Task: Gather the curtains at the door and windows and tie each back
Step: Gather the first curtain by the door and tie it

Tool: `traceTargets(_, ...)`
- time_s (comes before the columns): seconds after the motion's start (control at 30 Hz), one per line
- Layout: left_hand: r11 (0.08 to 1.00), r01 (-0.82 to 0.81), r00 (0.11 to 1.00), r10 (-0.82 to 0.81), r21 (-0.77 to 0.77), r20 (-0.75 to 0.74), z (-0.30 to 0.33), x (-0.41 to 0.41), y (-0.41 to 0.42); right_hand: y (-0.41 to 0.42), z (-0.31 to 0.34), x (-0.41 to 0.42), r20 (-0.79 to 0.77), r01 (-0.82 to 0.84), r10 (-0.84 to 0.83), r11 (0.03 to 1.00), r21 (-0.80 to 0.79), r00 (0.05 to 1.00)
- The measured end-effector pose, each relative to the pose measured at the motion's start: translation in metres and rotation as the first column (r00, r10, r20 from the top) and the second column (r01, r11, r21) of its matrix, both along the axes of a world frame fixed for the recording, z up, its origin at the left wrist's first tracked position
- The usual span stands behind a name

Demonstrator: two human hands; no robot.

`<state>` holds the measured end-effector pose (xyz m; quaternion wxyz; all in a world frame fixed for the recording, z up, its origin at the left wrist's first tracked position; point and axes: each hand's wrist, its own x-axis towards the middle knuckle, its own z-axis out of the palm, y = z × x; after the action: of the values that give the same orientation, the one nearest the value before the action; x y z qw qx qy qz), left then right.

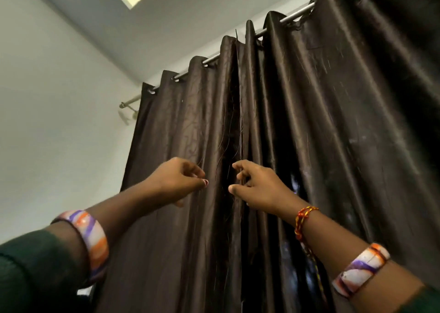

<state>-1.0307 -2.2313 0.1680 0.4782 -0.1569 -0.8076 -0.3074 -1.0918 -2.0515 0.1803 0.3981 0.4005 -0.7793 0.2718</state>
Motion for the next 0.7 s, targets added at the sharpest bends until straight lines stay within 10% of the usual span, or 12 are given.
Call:
traceTargets(0.3, 0.981, 0.092, 0.996, -0.087, -0.169, 0.038, 0.019, -0.112, -0.034, -0.042, 0.011, -0.089, -0.054, 0.505, -0.504, 0.863, 0.004, 0.862)
traceTargets(0.53, 0.865, 0.5, 0.862, -0.502, 0.052, 0.069, 0.035, -0.19, -0.023, -0.039, 0.011, -0.111, 0.093, 0.543, -0.536, 0.835, -0.089, 0.839)
traceTargets(0.7, 0.924, 0.382, 0.924, -0.382, -0.028, 0.012, 0.034, -0.228, -0.032, -0.055, 0.006, -0.12, 0.091, 0.548, -0.541, 0.816, -0.184, 0.836)
